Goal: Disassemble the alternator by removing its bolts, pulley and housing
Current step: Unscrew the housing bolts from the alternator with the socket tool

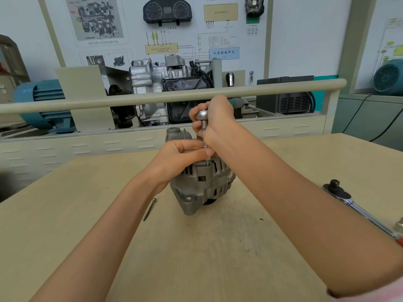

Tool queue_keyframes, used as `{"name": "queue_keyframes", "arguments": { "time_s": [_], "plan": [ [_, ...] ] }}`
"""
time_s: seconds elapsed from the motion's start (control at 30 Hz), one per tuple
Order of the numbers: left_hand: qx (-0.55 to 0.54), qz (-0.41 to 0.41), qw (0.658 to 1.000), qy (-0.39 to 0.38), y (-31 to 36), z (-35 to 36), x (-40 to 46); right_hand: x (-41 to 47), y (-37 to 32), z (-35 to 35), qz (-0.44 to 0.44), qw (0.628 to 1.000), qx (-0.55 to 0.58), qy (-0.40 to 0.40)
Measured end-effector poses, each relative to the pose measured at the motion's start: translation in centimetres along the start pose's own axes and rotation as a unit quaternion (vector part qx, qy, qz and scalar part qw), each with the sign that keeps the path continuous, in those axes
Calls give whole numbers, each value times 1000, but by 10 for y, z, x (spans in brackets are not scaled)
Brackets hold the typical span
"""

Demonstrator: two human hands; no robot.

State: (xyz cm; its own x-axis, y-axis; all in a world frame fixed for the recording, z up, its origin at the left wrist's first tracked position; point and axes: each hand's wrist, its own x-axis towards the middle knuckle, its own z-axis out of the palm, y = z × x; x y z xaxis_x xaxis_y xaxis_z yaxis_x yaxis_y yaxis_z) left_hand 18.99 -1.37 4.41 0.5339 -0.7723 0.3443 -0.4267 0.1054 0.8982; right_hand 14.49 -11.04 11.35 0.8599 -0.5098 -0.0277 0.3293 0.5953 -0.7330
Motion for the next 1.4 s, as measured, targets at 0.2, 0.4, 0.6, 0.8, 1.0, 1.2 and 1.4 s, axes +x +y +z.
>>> {"name": "queue_keyframes", "arguments": {
  "time_s": [0.2, 0.4, 0.6, 0.8, 1.0, 1.2, 1.4],
  "plan": [
    [1, -5, 1000, -6, 0, -2, 2, 14, -14, -6, 251, 936, -98, -225],
    [-1, 2, 1000, 9, -2, -1, 2, 17, -13, -10, 281, 926, -13, -254],
    [5, 11, 1000, 21, 0, 2, 0, -9, 10, -2, -83, 996, 15, 8],
    [20, 13, 999, 22, -1, 0, -1, -12, 20, 2, -177, 983, 29, 40],
    [4, -5, 1000, -10, 0, -1, 1, 5, -5, -6, 76, 992, -38, -95],
    [-10, -4, 1000, -4, -3, -3, 2, 16, -15, -11, 285, 900, -87, -317],
    [-21, -4, 1000, 2, -3, -2, 2, 6, -10, -13, 190, 957, -4, -218]
  ]
}}
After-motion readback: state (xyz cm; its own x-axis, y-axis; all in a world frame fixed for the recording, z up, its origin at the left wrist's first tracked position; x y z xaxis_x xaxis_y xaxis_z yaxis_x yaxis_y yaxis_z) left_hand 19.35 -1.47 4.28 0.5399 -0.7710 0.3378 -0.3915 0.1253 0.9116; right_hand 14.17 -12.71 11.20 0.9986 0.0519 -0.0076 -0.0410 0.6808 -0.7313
